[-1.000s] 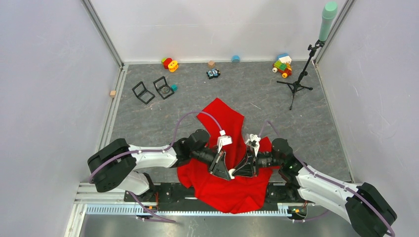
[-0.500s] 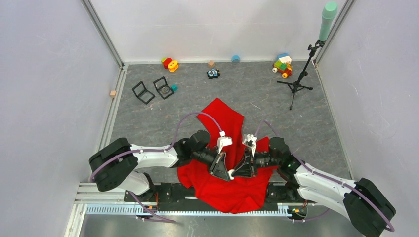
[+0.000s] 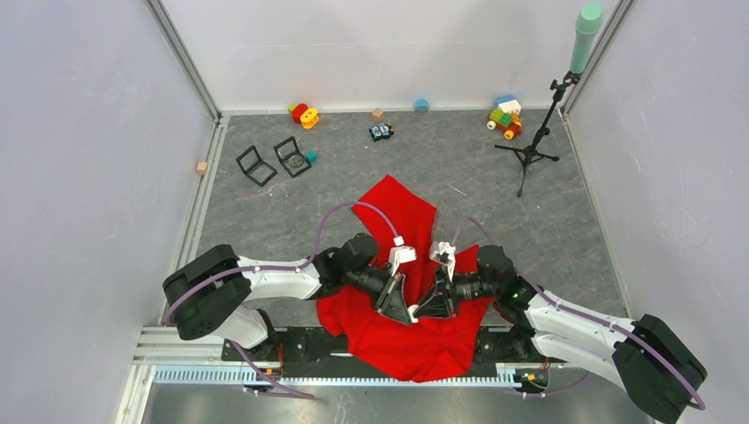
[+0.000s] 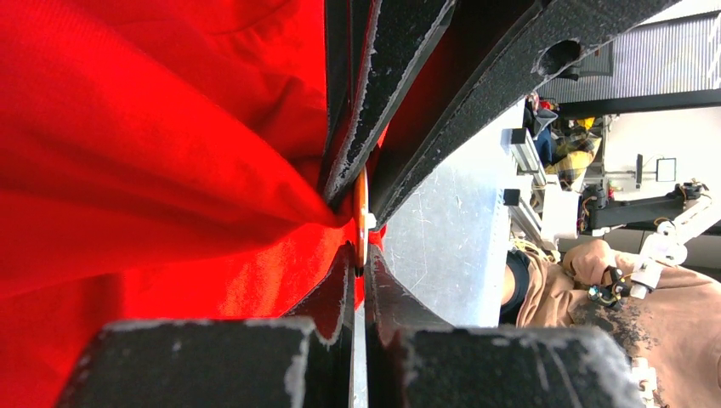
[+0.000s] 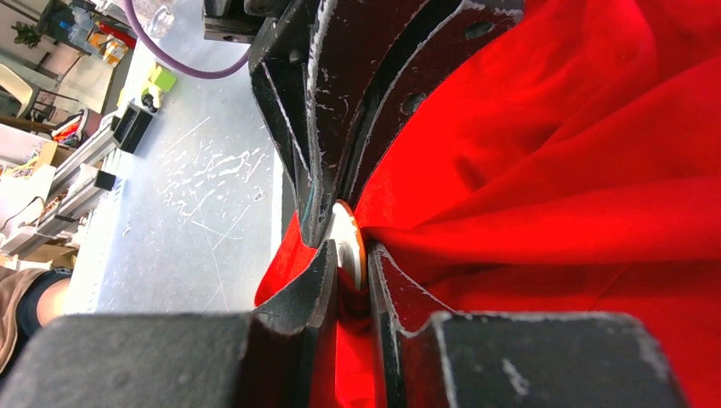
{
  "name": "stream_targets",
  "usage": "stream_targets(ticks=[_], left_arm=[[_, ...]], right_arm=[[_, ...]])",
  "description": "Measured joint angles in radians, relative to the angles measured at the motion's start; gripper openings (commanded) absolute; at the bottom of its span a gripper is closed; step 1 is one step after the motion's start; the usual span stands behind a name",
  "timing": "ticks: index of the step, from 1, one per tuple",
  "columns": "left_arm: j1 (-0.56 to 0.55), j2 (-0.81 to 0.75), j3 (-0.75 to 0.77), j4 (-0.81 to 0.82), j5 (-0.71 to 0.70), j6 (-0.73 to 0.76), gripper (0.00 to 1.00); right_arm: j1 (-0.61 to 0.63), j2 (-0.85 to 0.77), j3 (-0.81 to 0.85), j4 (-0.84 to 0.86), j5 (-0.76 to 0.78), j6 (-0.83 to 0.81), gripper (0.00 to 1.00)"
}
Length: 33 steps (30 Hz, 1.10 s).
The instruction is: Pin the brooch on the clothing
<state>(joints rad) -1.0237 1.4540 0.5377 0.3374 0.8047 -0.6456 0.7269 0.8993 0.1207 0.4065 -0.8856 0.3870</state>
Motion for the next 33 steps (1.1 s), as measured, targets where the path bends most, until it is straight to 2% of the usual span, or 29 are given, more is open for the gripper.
stream_targets(ticks=[11,20,33], left_arm=[[-0.006,0.002,0.002,0.0,0.002,0.0,0.02],[-0.012,-0.002,0.003,-0.009,0.0,0.011,0.02],[-0.011,-0.073,0.003,-0.082,-0.101,0.053,0.02]], right_arm=[[0.006,0.009,0.005,-0.005,0.0,-0.011,0.23],[0.012,0.008,0.014,-0.033,0.009,-0.027,0.21],[0.024,-0.005,0.065,-0.133,0.107,-0.047,0.19]])
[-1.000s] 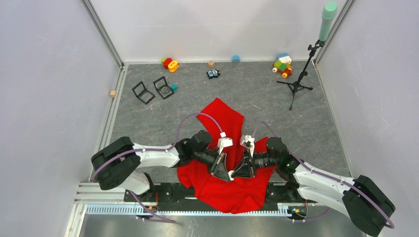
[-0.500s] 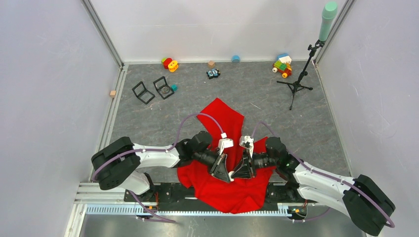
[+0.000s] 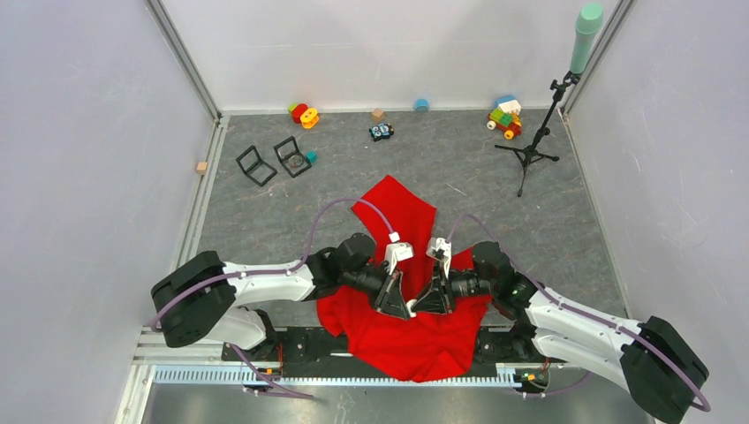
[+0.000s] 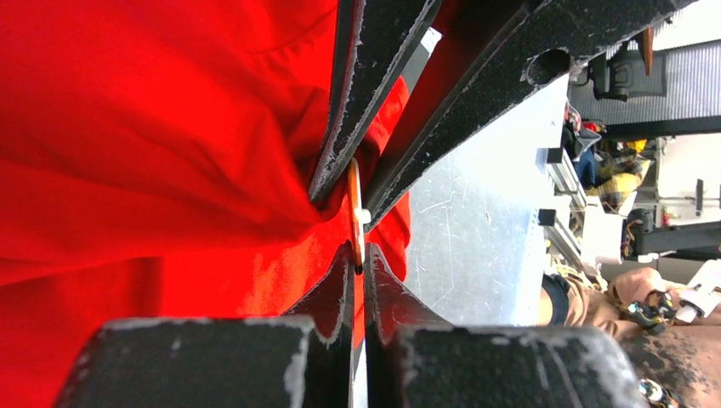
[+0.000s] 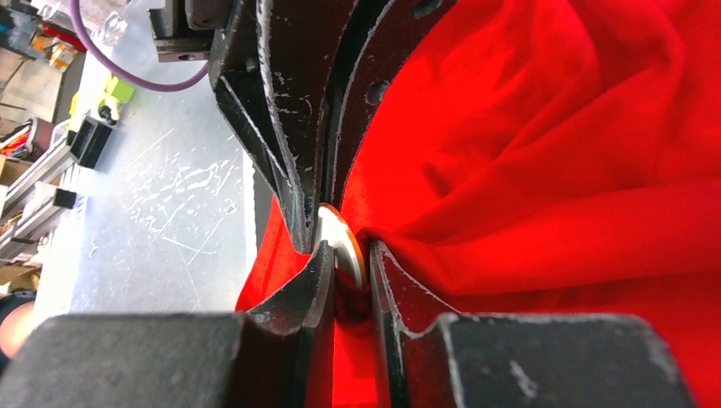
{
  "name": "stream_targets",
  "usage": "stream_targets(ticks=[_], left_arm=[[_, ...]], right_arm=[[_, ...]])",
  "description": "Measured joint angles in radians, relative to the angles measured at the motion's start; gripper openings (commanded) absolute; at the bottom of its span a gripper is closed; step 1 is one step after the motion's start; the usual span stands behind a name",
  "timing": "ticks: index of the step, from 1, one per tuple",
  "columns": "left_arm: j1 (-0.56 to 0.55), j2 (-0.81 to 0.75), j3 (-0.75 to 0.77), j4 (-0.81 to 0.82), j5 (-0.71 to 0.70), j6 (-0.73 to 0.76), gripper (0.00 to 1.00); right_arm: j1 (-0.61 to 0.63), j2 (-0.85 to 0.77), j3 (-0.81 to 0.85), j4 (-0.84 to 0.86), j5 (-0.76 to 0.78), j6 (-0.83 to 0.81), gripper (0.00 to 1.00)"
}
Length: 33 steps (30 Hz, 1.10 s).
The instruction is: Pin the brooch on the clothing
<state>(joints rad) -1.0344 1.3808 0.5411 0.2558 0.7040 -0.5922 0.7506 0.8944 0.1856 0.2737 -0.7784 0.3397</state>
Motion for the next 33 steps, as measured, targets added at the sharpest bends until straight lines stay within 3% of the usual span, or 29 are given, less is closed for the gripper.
stream_targets(ticks=[33], left_arm=[[0.003,-0.071,-0.009,0.008,-0.176,0.023,0.02]], right_arm=[[-0.075,-0.067,0.029,-0.079,0.072,-0.013,0.2]])
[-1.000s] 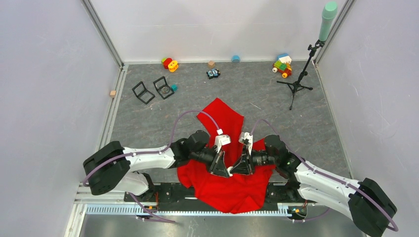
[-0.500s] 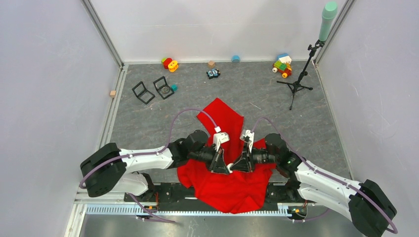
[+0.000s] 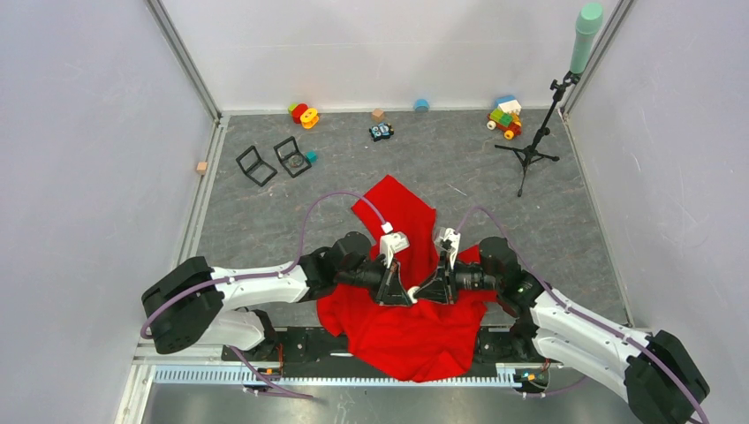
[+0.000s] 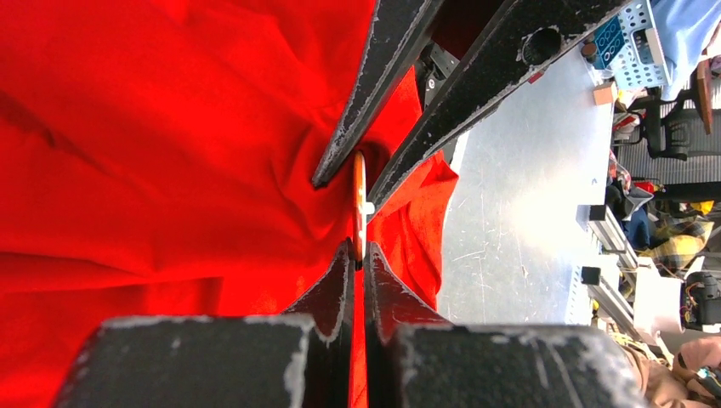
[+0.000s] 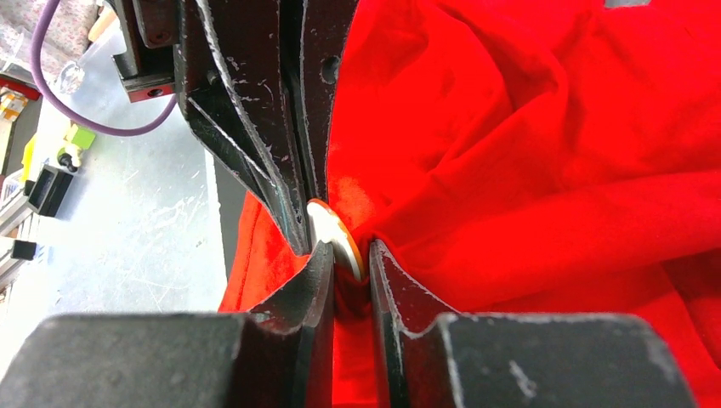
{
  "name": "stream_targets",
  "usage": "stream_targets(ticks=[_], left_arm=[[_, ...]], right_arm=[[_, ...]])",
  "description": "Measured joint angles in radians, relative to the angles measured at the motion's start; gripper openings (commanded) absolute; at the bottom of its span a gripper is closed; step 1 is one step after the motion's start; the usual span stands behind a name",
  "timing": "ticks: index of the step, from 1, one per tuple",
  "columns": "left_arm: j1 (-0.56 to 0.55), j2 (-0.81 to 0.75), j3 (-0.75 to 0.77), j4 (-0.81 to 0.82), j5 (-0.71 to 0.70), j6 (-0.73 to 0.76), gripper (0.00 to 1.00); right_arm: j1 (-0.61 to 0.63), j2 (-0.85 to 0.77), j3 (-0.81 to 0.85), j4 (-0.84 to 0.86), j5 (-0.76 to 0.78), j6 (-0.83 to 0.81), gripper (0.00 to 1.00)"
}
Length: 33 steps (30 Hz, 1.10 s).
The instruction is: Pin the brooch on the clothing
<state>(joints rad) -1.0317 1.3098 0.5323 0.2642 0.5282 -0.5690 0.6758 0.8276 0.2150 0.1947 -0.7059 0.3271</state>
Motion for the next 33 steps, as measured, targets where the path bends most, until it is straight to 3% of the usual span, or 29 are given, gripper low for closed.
stream_targets(ticks=[3,5,6,10,14,22,28,33], left_arm=[[0.0,0.0,0.0,0.006,-0.005,0.0,0.02],[0.0,0.0,0.002,0.008,-0.006,0.0,0.07],[-0.002,0.0,0.005,0.006,-0.006,0.0,0.15],[-0.006,-0.006,0.019,-0.026,-0.003,0.0,0.66],[-0.008,-0.029,0.046,-0.094,-0.014,0.012,0.97],[0.077,-0.198,0.124,-0.307,-0.118,0.017,1.0],[0.35,-0.246,0.248,-0.482,-0.176,0.016,1.0],[0.573,-0.138,0.407,-0.62,-0.302,0.016,1.0]], right_arm=[[-0.003,-0.016,0.001,-0.012,0.0,-0.005,0.29],[-0.004,-0.031,0.006,-0.028,0.005,-0.018,0.46],[-0.007,-0.042,0.009,-0.041,0.015,-0.027,0.54],[-0.033,-0.101,0.012,-0.129,0.091,-0.06,0.84],[-0.048,-0.163,0.047,-0.257,0.172,-0.085,0.98],[-0.048,-0.198,0.287,-0.478,0.432,-0.108,0.98],[-0.048,-0.136,0.38,-0.594,0.713,-0.092,0.98],[-0.048,-0.09,0.361,-0.615,0.803,-0.076,0.98]])
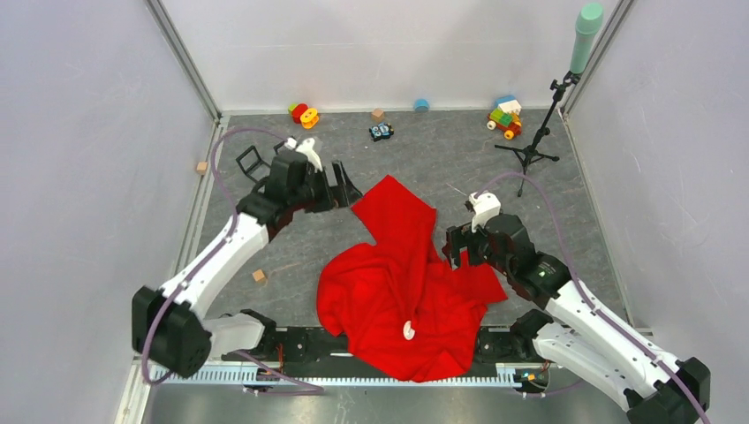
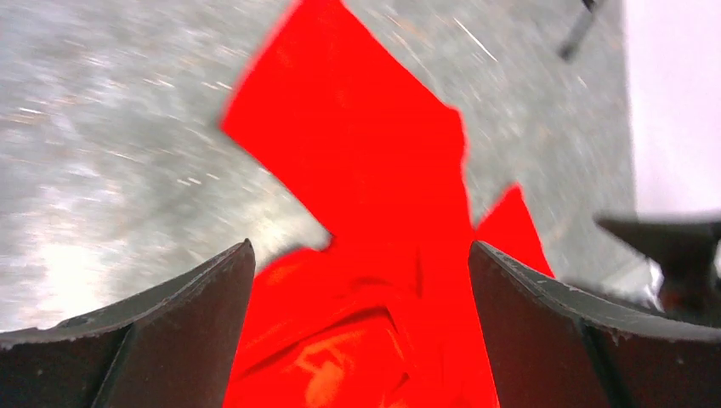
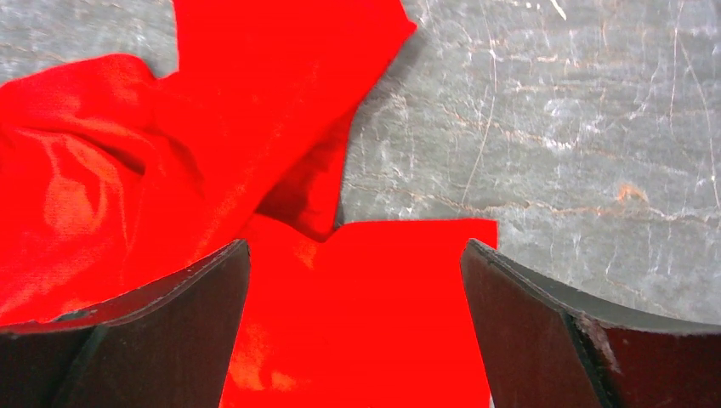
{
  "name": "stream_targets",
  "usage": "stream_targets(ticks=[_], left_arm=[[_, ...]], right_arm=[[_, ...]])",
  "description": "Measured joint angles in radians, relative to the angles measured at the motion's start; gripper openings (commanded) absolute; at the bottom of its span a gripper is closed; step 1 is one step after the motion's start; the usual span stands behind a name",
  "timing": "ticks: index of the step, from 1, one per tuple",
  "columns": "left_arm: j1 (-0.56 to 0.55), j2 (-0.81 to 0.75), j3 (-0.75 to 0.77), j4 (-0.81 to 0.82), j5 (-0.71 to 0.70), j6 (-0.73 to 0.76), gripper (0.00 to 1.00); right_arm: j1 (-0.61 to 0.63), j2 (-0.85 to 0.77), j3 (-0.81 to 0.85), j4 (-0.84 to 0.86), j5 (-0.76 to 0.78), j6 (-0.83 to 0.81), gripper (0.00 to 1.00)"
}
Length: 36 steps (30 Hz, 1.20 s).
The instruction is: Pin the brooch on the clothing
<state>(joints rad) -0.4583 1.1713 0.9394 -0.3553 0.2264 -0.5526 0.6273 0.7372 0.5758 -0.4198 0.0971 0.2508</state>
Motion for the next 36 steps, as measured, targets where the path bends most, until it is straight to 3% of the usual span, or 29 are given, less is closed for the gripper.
stream_targets(ticks=[8,12,19,24,36], left_arm=[[0.182,0.415,0.304,-0.059,-0.288,0.05,0.89],[0.245,0.629,0.465,-0.083,-0.373,0.073,0.79],[0.296,0.914,0.769,-0.188,-0.5,0.101,0.73],[0.307,1.026,0.892,-0.238,-0.546,0.11,0.71],[0.326,1.082,0.913,-0.286,-0.584,0.113,0.69]], right_arm=[[0.0,0.019,-0.072,0.037,0.019,0.018,0.98],[0.0,0.019,-0.09,0.061,0.017,0.021,0.98],[0.0,0.041,-0.104,0.076,0.018,0.021,0.98],[0.0,0.061,-0.104,0.09,0.023,0.014,0.98],[0.0,0.098,-0.104,0.113,0.039,0.001,0.98]])
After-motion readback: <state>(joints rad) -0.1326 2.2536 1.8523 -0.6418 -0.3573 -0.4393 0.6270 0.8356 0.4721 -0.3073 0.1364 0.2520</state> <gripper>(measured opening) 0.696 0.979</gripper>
